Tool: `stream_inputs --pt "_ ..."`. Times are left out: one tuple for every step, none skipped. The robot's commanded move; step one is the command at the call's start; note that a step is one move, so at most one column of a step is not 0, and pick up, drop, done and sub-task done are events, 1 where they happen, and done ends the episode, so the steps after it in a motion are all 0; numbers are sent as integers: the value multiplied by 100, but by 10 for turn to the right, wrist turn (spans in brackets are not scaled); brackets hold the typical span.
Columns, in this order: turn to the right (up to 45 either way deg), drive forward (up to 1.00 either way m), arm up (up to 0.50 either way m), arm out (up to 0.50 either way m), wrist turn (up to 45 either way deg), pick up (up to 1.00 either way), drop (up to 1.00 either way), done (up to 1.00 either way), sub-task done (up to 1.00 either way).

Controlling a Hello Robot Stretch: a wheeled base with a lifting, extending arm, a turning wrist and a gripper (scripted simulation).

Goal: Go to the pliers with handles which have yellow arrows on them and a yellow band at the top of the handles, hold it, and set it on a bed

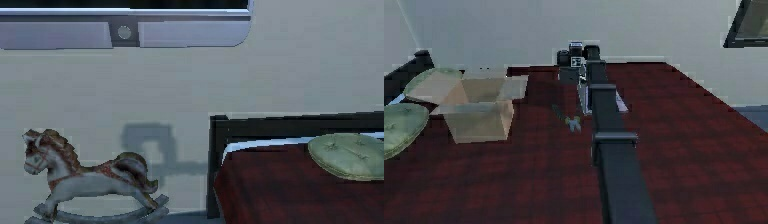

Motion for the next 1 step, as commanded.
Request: stream_inputs --pt "0 0 4 0 0 0 0 0 0"
